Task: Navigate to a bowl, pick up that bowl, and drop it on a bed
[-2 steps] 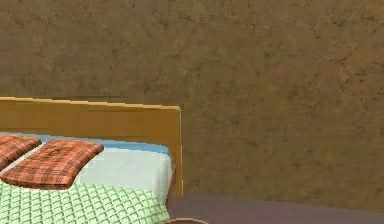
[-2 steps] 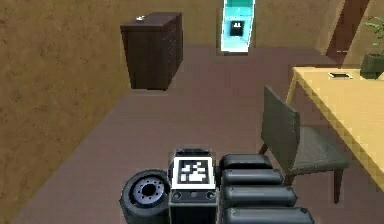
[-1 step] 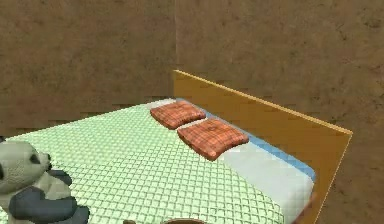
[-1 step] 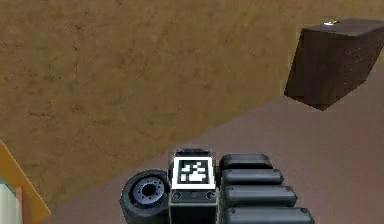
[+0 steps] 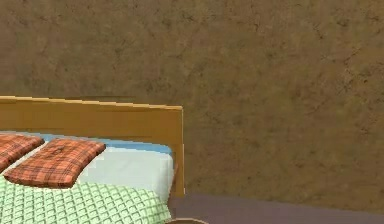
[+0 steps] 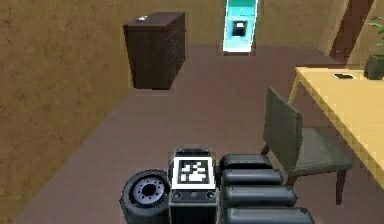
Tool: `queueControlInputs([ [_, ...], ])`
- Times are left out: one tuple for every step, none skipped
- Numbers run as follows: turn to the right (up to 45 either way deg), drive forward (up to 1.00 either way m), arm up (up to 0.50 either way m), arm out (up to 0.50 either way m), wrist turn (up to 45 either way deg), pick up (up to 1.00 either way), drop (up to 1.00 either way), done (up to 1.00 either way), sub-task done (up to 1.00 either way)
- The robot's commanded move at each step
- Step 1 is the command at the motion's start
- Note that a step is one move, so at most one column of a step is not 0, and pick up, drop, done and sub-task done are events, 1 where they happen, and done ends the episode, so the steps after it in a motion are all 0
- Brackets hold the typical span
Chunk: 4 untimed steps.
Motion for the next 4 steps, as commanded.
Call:
queueControlInputs([
  [-45.0, 0.0, 0.0, 0.0, 0.0, 0.0, 0.0, 0.0, 0.0],
  [-45.0, 0.0, 0.0, 0.0, 0.0, 0.0, 0.0, 0.0, 0.0],
  [-45.0, 0.0, 0.0, 0.0, 0.0, 0.0, 0.0, 0.0, 0.0],
  [-15.0, 0.0, 0.0, 0.0, 0.0, 0.0, 0.0, 0.0, 0.0],
])
